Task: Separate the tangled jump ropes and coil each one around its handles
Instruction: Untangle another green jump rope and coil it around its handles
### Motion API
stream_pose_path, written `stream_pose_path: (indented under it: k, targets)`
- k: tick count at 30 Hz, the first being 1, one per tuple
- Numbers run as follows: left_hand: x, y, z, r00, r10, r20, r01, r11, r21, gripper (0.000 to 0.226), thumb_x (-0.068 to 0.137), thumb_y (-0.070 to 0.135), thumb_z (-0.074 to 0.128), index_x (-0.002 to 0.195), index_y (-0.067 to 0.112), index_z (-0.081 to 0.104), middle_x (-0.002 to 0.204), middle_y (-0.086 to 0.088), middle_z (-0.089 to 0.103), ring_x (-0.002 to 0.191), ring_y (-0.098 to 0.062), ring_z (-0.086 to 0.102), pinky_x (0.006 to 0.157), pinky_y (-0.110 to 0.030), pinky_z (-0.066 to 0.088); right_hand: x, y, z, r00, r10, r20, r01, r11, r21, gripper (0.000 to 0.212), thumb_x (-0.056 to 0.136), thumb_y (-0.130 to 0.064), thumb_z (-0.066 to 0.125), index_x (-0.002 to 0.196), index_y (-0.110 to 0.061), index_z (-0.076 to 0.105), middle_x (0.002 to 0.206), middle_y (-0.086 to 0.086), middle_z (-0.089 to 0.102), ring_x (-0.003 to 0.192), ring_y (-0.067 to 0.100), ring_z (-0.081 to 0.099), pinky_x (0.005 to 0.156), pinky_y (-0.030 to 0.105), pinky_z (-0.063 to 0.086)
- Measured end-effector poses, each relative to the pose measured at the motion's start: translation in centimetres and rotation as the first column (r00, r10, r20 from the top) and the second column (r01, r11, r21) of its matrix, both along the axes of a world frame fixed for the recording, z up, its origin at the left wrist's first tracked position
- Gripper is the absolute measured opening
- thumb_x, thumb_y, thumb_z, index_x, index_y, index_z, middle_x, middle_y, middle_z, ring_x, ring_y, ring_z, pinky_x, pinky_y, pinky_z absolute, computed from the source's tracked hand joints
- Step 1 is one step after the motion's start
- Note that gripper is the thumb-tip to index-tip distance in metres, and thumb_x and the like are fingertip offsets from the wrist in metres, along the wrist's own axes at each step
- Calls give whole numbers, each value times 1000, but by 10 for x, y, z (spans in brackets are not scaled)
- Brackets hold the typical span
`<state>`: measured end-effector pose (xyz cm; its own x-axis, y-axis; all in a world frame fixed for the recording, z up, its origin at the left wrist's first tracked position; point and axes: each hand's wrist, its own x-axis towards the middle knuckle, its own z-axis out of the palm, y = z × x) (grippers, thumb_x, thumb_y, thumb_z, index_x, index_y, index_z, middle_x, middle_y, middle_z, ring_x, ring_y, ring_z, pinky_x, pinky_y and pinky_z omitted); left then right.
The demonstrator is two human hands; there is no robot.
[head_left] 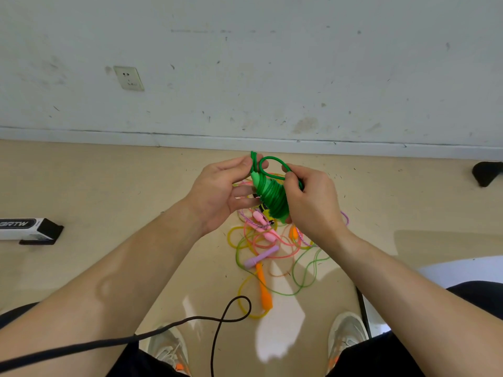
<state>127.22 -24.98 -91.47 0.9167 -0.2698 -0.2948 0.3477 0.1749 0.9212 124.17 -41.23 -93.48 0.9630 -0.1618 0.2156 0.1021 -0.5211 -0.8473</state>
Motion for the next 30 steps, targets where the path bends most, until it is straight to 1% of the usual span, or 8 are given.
stream_pose_path:
  k: [6,9,13,16,22,25,28,30]
  targets:
    - [4,3,2,1000,3,-19,-3,1000,-5,26,102,22,52,117,11,70,119,-3,71,106,-44,65,101,-64,45,2,0,1,999,-24,-43,27,998,51,28,93,-14,42,69,-3,52,53,7,38,56,45,58,44,51,45]
    - [5,6,4,997,-69,-34,71,997,44,28,102,24,51,119,11,69,122,-3,71,105,-41,65,96,-56,49,3,-2,2,999,-12,-42,12,1000,16,28,91,-16,42,88,-1,66,64,23,54,58,45,58,48,53,48]
    - [10,14,6,975,-210,-72,219,965,143,32,102,27,50,122,11,69,131,-6,66,99,-32,66,88,-49,46,2,-6,5,993,48,-105,-48,999,6,33,90,-20,43,98,-14,75,53,-3,53,52,37,58,47,48,52]
    - [12,20,8,952,-289,-97,302,939,164,33,102,29,50,124,12,69,131,-4,66,103,-32,67,95,-51,45,3,-11,7,977,100,-187,-92,994,51,32,95,-12,45,105,-12,75,56,-3,53,40,23,58,38,32,48]
    - [11,21,7,964,-256,-71,263,957,121,31,95,24,58,120,9,70,124,-9,70,104,-34,69,105,-50,47,6,-17,5,955,226,-194,-238,970,-43,36,93,-15,46,107,-29,77,46,-12,38,48,13,44,51,48,56]
    - [12,23,6,975,-220,-42,223,970,100,33,85,24,64,113,7,71,120,-12,70,107,-37,68,99,-46,53,5,-17,6,956,243,-167,-260,962,-86,30,94,-19,50,97,-32,77,54,3,54,53,12,49,59,40,53]
    - [12,24,7,975,-223,-8,223,972,77,32,85,23,65,111,7,72,115,-11,72,105,-36,68,93,-43,57,8,-22,8,973,179,-145,-204,961,-184,25,97,-28,52,101,-22,76,87,-4,73,81,8,62,78,32,49]
    - [11,23,7,966,-259,11,257,963,76,29,86,21,64,109,6,73,112,-11,71,101,-32,67,84,-40,60,12,-23,13,966,200,-164,-204,979,-11,29,96,-27,53,118,-26,72,111,-8,70,99,5,61,85,28,48]
